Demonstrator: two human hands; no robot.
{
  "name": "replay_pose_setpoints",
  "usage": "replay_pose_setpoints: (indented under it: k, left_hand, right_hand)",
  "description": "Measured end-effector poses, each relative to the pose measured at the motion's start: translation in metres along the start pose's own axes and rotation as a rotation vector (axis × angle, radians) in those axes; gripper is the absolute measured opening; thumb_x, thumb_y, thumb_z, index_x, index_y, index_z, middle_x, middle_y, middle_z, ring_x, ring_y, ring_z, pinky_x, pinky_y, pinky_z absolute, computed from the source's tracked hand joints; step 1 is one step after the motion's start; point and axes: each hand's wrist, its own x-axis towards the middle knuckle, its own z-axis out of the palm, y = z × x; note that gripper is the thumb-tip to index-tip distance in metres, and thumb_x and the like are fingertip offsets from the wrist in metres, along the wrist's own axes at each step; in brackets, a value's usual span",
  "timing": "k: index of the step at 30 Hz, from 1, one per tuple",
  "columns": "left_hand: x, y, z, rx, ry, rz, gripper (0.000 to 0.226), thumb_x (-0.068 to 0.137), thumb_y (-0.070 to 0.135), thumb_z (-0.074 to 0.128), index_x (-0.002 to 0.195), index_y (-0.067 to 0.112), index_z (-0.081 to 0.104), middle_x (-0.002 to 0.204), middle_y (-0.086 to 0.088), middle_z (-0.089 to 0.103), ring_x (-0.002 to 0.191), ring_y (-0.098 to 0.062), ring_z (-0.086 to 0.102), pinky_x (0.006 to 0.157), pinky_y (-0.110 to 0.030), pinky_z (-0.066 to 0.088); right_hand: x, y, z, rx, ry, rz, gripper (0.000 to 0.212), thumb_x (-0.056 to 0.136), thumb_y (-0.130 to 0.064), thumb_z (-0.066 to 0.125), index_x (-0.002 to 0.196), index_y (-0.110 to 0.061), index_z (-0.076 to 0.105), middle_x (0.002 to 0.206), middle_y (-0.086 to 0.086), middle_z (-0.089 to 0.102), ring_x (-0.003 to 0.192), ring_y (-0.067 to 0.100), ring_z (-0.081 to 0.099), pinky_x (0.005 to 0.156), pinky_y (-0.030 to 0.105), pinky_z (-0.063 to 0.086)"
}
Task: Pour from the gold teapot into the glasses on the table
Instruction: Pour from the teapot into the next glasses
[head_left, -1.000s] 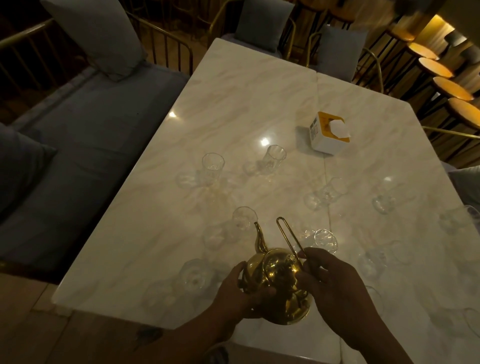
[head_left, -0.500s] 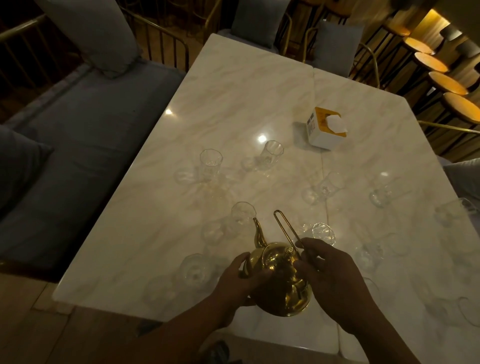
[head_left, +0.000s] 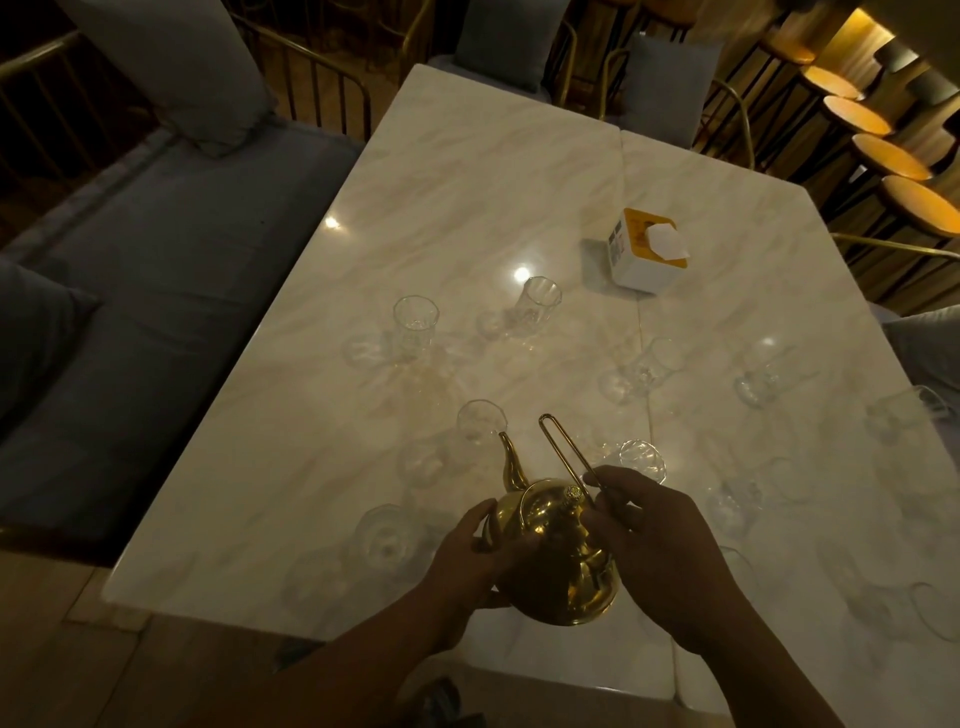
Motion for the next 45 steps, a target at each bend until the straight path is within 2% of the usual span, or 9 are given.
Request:
replay_pose_setpoints:
  k: [4,8,14,24,30,35,37,41,45]
  left_hand:
    - [0.001,0.001,0.001,-0.004,-0.012,0.000,0.089,0.067,0.043,0.086,0.144,0.035,0.041,0.135,-0.012,0.054,0.117,-0.031,0.058,0.078,-0.039,0.062]
    - [0.000,0.001,0.001,-0.003,-0.011,0.003,0.101,0.055,0.052,0.090,0.143,0.035,0.043,0.132,-0.012,0.057,0.117,-0.031,0.060,0.080,-0.042,0.062]
    - [0.000,-0.001,0.001,0.002,-0.008,-0.008,0.092,0.065,0.045,0.088,0.144,0.034,0.042,0.134,-0.013,0.054,0.117,-0.032,0.059,0.078,-0.040,0.062]
    - [-0.004,0.002,0.003,0.013,-0.013,-0.003,0.097,0.063,0.046,0.087,0.146,0.032,0.040,0.134,-0.013,0.054,0.117,-0.032,0.059,0.078,-0.040,0.062]
    - [-0.006,0.006,0.003,0.000,0.013,0.014,0.096,0.061,0.040,0.087,0.145,0.031,0.041,0.132,-0.013,0.054,0.116,-0.032,0.058,0.074,-0.038,0.062]
    - [-0.006,0.010,0.002,0.002,0.028,0.057,0.099,0.058,0.038,0.089,0.144,0.034,0.040,0.134,-0.007,0.049,0.109,-0.022,0.057,0.067,-0.031,0.060]
    - [-0.005,0.012,0.002,0.000,0.041,0.068,0.098,0.056,0.038,0.091,0.141,0.036,0.043,0.136,-0.007,0.050,0.111,-0.024,0.057,0.068,-0.033,0.061]
    - [-0.004,0.014,0.002,0.004,0.067,0.091,0.098,0.054,0.039,0.094,0.139,0.038,0.045,0.139,-0.009,0.049,0.122,-0.031,0.053,0.073,-0.037,0.061]
    - [-0.006,0.019,0.002,0.001,0.081,0.107,0.083,0.062,0.031,0.093,0.130,0.044,0.047,0.137,-0.006,0.052,0.121,-0.030,0.054,0.080,-0.043,0.061]
  right_hand:
    - [0.001,0.000,-0.001,-0.015,-0.001,-0.002,0.031,0.090,-0.014,0.065,0.118,-0.026,0.064,0.094,-0.006,0.070,0.095,0.010,0.067,0.089,0.038,0.055]
    - [0.001,0.001,-0.002,-0.019,-0.004,-0.022,0.030,0.089,-0.013,0.066,0.117,-0.026,0.063,0.090,-0.008,0.070,0.090,0.007,0.067,0.080,0.024,0.051]
    - [0.002,0.001,-0.001,-0.025,0.000,-0.008,0.032,0.089,-0.016,0.067,0.119,-0.026,0.064,0.093,-0.005,0.070,0.095,0.013,0.068,0.088,0.035,0.054]
    - [-0.001,0.002,-0.003,0.017,0.010,-0.012,0.031,0.089,-0.014,0.066,0.117,-0.027,0.063,0.096,-0.006,0.070,0.093,0.010,0.065,0.082,0.027,0.048]
    - [-0.006,0.005,-0.003,0.039,0.000,-0.010,0.027,0.089,-0.011,0.066,0.110,-0.028,0.063,0.093,-0.007,0.069,0.087,0.006,0.067,0.079,0.025,0.051]
    - [-0.009,0.011,-0.003,0.037,-0.002,-0.026,0.027,0.088,-0.009,0.067,0.105,-0.030,0.062,0.088,-0.007,0.068,0.086,0.007,0.068,0.072,0.018,0.051]
    - [-0.010,0.012,-0.003,0.030,0.005,-0.043,0.027,0.086,-0.008,0.068,0.103,-0.029,0.063,0.087,-0.006,0.068,0.086,0.007,0.067,0.071,0.016,0.050]
    - [-0.010,0.013,-0.004,0.041,0.003,-0.060,0.028,0.086,-0.007,0.069,0.102,-0.029,0.063,0.087,-0.008,0.068,0.088,0.006,0.066,0.074,0.020,0.051]
    - [-0.010,0.013,-0.004,0.046,0.012,-0.070,0.029,0.085,-0.008,0.071,0.098,-0.033,0.063,0.083,-0.007,0.067,0.087,0.009,0.068,0.075,0.024,0.053]
